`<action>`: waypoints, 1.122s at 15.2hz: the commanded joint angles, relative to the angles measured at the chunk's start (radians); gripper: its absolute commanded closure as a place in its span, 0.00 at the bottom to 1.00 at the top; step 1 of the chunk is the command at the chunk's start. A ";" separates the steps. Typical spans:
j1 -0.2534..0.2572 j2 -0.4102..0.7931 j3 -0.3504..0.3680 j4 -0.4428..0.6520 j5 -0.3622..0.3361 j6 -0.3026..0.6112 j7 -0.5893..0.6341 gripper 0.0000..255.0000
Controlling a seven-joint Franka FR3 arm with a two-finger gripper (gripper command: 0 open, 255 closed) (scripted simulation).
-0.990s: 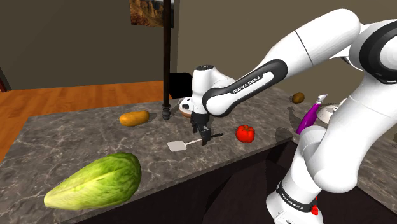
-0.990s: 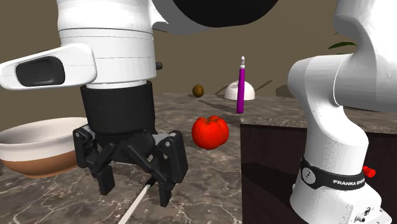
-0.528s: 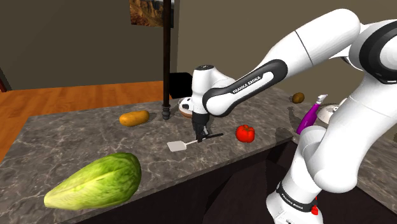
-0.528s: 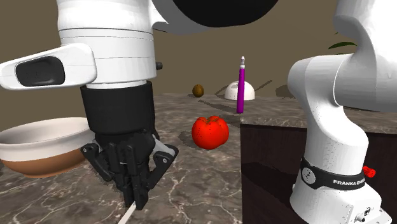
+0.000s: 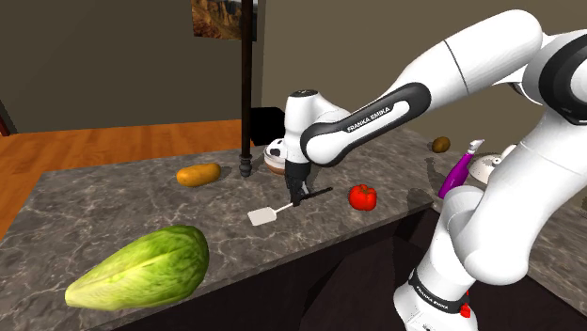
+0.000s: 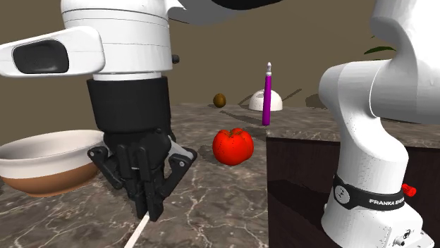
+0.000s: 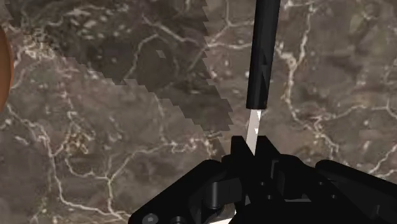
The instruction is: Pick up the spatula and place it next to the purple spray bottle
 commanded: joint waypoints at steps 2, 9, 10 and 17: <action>0.002 -0.026 0.003 0.020 0.001 -0.046 0.001 1.00; 0.003 -0.076 0.006 0.072 0.003 -0.149 -0.002 1.00; 0.003 -0.082 0.007 0.080 0.003 -0.163 -0.003 1.00; 0.004 -0.119 0.010 0.144 0.006 -0.263 -0.007 1.00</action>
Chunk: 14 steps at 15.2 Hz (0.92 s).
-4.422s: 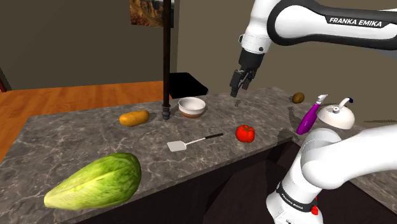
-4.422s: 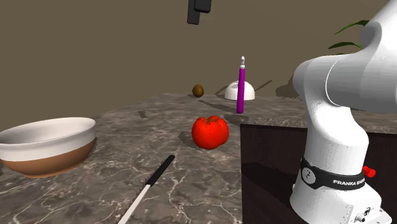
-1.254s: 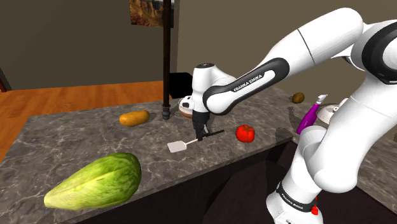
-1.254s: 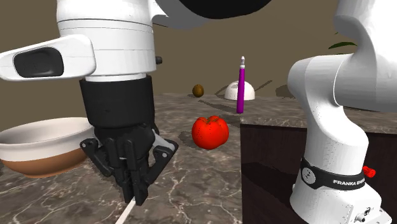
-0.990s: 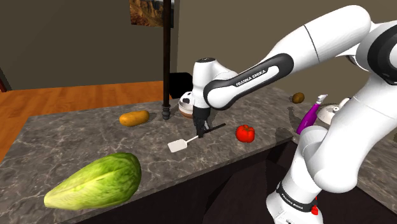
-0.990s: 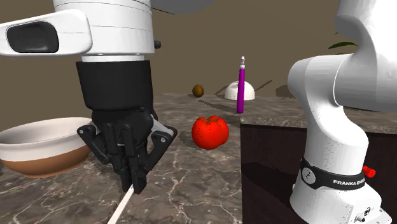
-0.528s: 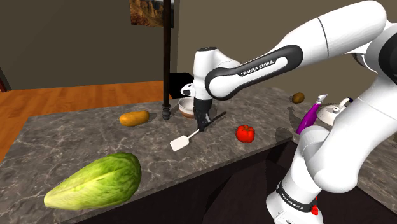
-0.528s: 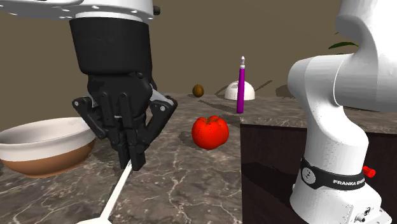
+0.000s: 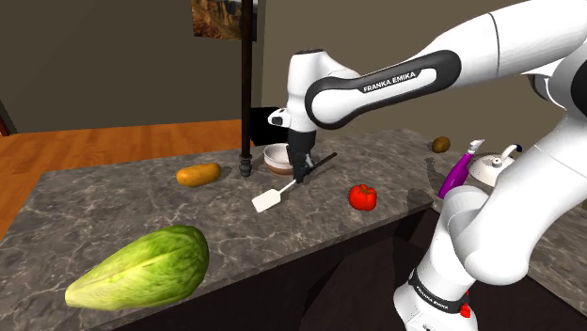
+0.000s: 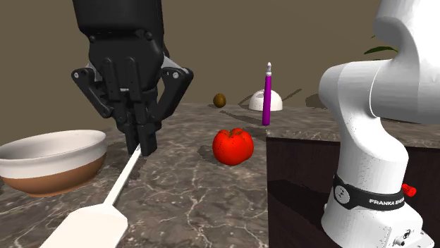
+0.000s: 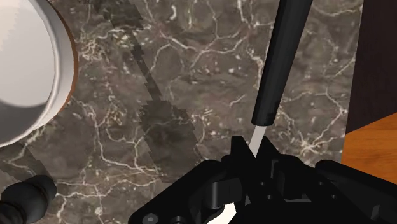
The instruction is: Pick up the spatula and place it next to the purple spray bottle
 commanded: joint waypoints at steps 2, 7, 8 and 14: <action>0.001 -0.017 0.003 0.027 0.001 -0.044 0.001 1.00; 0.002 -0.033 0.005 0.080 0.003 -0.113 -0.002 1.00; 0.002 -0.035 0.006 0.092 0.003 -0.127 -0.003 1.00; 0.003 -0.045 0.008 0.163 0.006 -0.209 -0.007 1.00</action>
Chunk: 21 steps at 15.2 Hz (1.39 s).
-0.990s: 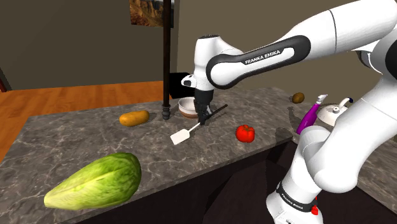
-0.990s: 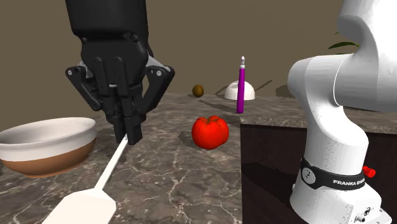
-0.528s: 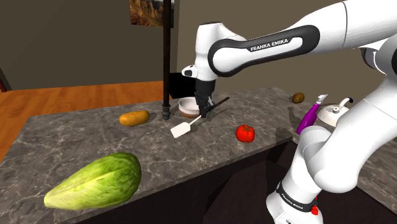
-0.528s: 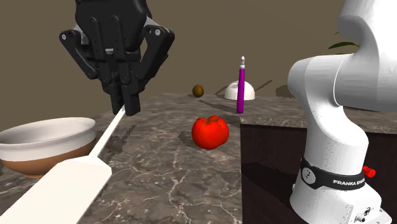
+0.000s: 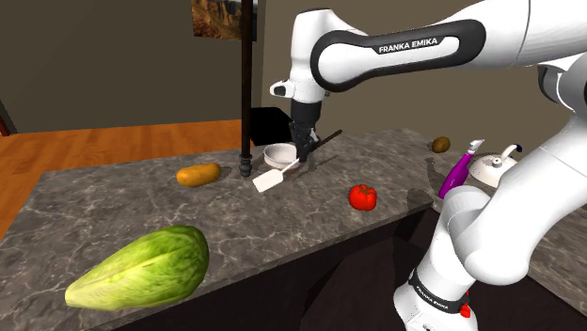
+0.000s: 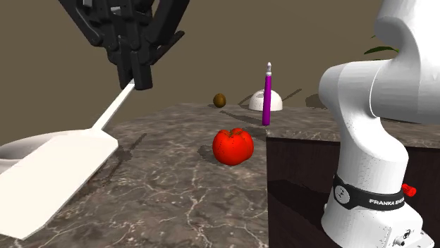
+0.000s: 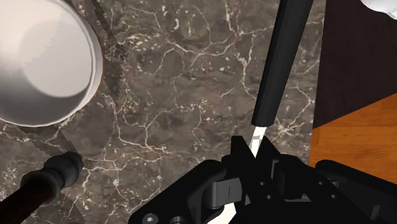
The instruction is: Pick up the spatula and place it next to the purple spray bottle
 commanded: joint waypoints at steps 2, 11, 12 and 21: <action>0.000 -0.004 0.001 0.036 0.001 -0.040 -0.002 1.00; 0.002 0.000 0.004 0.160 0.004 -0.161 -0.008 1.00; 0.002 0.001 0.004 0.175 0.004 -0.174 -0.009 1.00; 0.003 0.024 0.006 0.319 0.007 -0.295 -0.016 1.00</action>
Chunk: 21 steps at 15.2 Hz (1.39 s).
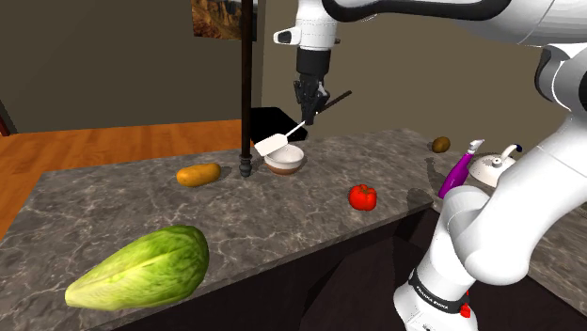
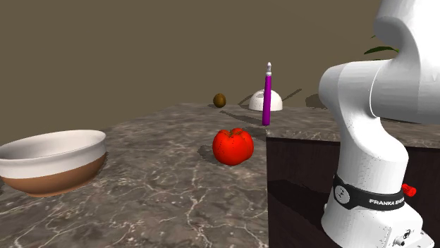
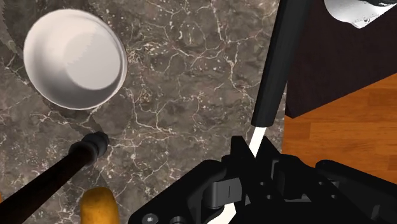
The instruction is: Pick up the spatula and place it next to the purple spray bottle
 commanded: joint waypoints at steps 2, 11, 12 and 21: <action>0.001 0.011 0.001 0.050 0.001 -0.040 -0.001 1.00; -0.053 -0.118 -0.092 -0.035 -0.053 -0.071 -0.143 1.00; -0.061 -0.134 -0.106 -0.047 -0.063 -0.072 -0.163 1.00; -0.130 -0.240 -0.249 -0.106 -0.160 -0.088 -0.360 1.00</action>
